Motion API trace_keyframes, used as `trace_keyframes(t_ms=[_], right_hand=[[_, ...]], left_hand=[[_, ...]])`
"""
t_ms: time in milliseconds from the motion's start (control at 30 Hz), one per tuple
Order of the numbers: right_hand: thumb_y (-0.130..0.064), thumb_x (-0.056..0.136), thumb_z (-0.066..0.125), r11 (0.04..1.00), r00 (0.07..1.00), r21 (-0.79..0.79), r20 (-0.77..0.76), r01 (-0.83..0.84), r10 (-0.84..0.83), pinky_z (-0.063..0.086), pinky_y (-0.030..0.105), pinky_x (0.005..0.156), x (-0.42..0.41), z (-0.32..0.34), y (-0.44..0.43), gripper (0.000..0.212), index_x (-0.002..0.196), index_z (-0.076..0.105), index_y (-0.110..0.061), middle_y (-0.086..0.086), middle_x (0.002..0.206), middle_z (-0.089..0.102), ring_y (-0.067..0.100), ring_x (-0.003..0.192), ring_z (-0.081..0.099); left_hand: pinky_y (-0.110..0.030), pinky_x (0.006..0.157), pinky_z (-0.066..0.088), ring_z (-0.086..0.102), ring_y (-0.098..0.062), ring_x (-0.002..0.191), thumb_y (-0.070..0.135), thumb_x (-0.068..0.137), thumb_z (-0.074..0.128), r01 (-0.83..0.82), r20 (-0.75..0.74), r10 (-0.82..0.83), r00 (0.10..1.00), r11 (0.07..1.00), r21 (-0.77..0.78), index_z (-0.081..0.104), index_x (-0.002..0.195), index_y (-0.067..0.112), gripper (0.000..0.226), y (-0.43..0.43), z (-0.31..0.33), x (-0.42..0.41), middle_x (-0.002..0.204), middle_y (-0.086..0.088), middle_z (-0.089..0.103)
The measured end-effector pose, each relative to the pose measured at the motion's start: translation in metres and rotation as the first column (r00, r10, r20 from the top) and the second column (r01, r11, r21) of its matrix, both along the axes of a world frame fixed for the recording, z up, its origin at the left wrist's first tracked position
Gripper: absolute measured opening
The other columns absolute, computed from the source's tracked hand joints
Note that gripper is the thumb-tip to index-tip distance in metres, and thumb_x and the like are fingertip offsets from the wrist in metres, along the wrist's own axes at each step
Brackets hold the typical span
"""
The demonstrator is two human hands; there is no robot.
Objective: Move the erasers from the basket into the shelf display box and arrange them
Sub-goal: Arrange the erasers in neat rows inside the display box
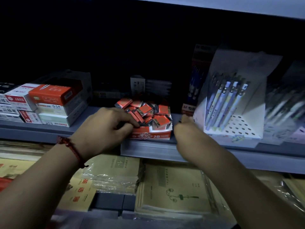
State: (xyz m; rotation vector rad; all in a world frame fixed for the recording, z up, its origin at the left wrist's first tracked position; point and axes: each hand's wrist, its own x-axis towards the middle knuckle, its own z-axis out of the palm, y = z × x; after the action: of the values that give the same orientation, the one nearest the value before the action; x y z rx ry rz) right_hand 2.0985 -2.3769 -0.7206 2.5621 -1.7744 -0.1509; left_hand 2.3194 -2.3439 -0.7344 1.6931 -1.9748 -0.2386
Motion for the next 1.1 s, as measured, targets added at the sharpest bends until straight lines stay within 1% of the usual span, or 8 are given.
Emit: trace_keyframes(t_ms=[133,267,433,567,667,767,933,1100], right_hand=[[0.012,0.083,0.051,0.997,0.991,-0.079,0.135,0.019,-0.009,0.035,0.03,0.075,-0.001,0.0,-0.009,0.023,0.092,0.056,-0.009,0.014,0.118,0.045,0.031,0.103,0.051],[0.006,0.084,0.053,0.995,0.998,-0.079,-0.009,-0.059,0.058,0.029,0.027,0.078,-0.002,0.001,-0.014,0.029,0.105,0.064,-0.011,0.013,0.119,0.046,0.029,0.103,0.049],[0.007,0.085,0.052,0.996,0.993,0.001,-0.079,-0.093,0.092,0.036,0.026,0.078,-0.005,0.011,-0.017,0.038,0.116,0.064,-0.012,0.008,0.097,0.047,0.026,0.096,0.053],[-0.003,0.095,0.051,0.997,0.985,-0.06,-0.166,-0.057,0.047,0.034,0.024,0.072,0.003,0.027,-0.009,0.017,0.108,0.061,-0.009,0.0,0.074,0.032,0.019,0.087,0.044],[-0.009,0.094,0.061,0.969,0.982,-0.247,0.173,-0.027,0.072,0.037,0.024,0.067,0.0,0.032,-0.009,0.017,0.11,0.056,-0.012,0.002,0.086,0.043,0.015,0.081,0.048],[-0.022,0.084,0.078,0.98,0.74,-0.163,0.643,-0.118,0.196,0.05,0.016,0.062,0.003,0.03,-0.007,0.028,0.109,0.065,-0.022,-0.006,0.095,0.06,0.007,0.071,0.062],[-0.026,0.075,0.085,0.946,0.662,-0.241,0.676,-0.216,0.324,0.048,0.016,0.071,0.009,0.011,-0.014,0.037,0.109,0.071,-0.025,-0.013,0.089,0.06,0.004,0.074,0.056],[-0.025,0.073,0.087,0.906,0.591,-0.35,0.687,-0.239,0.422,0.051,0.026,0.073,0.013,0.004,-0.019,0.035,0.105,0.072,-0.021,-0.01,0.094,0.064,0.007,0.08,0.059]], left_hand=[[-0.034,0.078,0.056,0.066,-0.003,0.089,0.036,0.086,0.055,0.001,-0.127,-0.017,0.992,0.992,-0.129,0.076,0.1,0.037,0.025,0.0,-0.008,0.007,0.096,0.018,0.07],[-0.01,0.057,0.043,0.06,-0.004,0.062,0.015,0.089,0.07,-0.053,-0.222,0.008,0.975,0.98,-0.194,0.075,0.099,0.029,0.018,-0.001,-0.011,0.012,0.086,0.013,0.069],[-0.014,0.056,0.046,0.06,-0.011,0.06,0.016,0.089,0.071,-0.068,-0.274,0.011,0.962,0.977,-0.201,0.074,0.1,0.03,0.018,-0.005,-0.015,0.012,0.09,0.011,0.068],[-0.022,0.061,0.05,0.061,-0.013,0.065,0.015,0.089,0.071,-0.062,-0.271,-0.003,0.963,0.971,-0.232,0.074,0.102,0.028,0.018,-0.005,-0.013,0.01,0.096,0.009,0.068],[-0.024,0.064,0.052,0.061,-0.013,0.068,0.013,0.089,0.072,-0.056,-0.284,-0.025,0.958,0.96,-0.273,0.075,0.1,0.025,0.016,-0.006,-0.01,0.009,0.096,0.008,0.067],[-0.021,0.062,0.05,0.059,-0.015,0.066,0.011,0.089,0.073,-0.031,-0.291,-0.058,0.955,0.955,-0.294,0.075,0.098,0.023,0.015,-0.006,-0.009,0.007,0.092,0.008,0.065],[-0.012,0.058,0.044,0.056,-0.012,0.061,0.015,0.087,0.075,0.005,-0.269,-0.086,0.959,0.958,-0.288,0.076,0.102,0.024,0.017,-0.006,-0.011,0.004,0.086,0.012,0.068],[-0.021,0.058,0.049,0.053,-0.007,0.054,0.033,0.087,0.075,0.016,-0.401,-0.123,0.908,0.966,-0.259,0.072,0.112,0.026,0.027,-0.009,-0.008,-0.005,0.085,0.013,0.076]])
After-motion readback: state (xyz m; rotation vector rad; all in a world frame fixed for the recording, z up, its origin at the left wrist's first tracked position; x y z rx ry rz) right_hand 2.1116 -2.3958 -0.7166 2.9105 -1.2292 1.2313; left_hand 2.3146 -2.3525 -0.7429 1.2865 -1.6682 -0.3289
